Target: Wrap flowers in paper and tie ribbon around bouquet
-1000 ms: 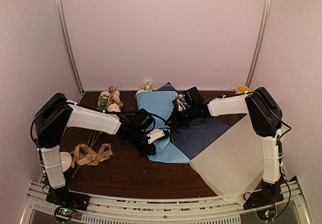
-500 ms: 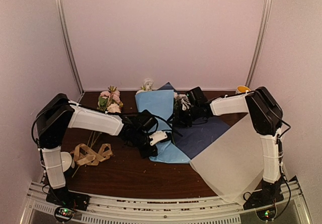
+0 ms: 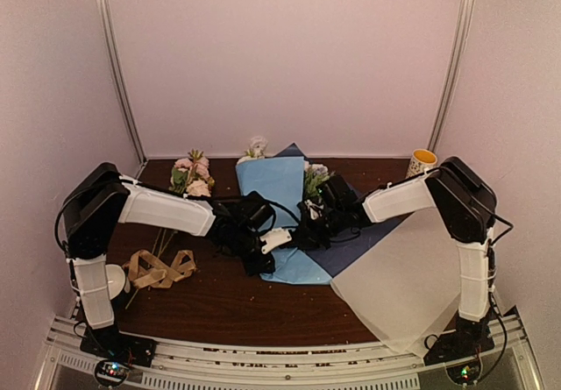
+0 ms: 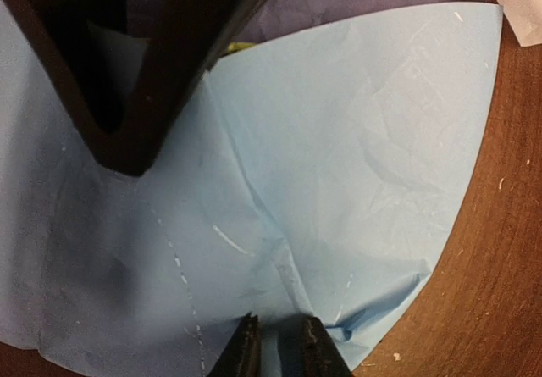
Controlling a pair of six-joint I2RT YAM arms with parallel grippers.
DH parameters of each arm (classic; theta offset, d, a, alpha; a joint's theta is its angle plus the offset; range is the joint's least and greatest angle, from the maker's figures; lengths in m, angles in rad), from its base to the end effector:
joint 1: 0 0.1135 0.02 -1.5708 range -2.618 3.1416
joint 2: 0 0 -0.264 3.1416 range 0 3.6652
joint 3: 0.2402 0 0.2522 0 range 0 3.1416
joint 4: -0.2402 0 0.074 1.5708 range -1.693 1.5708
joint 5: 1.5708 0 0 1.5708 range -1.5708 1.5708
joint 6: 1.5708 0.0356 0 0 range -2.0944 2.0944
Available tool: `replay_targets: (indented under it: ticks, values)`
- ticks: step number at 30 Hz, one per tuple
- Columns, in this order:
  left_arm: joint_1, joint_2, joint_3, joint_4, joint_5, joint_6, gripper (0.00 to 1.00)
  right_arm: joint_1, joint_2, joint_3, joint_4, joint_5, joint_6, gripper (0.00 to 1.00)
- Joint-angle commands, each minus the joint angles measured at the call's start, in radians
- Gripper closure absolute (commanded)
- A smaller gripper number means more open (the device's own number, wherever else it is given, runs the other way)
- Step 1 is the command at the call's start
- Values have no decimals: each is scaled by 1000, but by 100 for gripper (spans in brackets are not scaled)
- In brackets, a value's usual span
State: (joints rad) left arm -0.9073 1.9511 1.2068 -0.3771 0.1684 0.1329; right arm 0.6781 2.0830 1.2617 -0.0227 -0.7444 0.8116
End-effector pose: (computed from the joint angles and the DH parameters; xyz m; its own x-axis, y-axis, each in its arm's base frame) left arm 0.2332 -0.3080 0.1386 -0.4410 0.7762 -0.4506 0.8878 0.4509 -0.0921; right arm 0.3172 0.2865 0.1303 -0.9896 -0.1121 -0.0901 -0.1368 0.5399 0.8305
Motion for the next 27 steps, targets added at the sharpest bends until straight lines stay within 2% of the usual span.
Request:
replay_targets:
  ticks: [1,6,15,21,27]
  values:
    - [-4,39,-3,-37,-3,14,78,-5,-61,-27,-53,49,-38,100]
    - [-4,-3,-19,-15,-2,20,78,-14,-78,-58,-91,120,-58,100]
    - [16,-154,3,47,77,17,70,-6,-64,-97,-43,98,-30,100]
    - [83,-32,132,46,20,-44,69,-6,-65,-95,-50,110,-33,100]
    - [79,91,182,19,81,-21,69,-6,-86,-85,-78,128,-49,97]
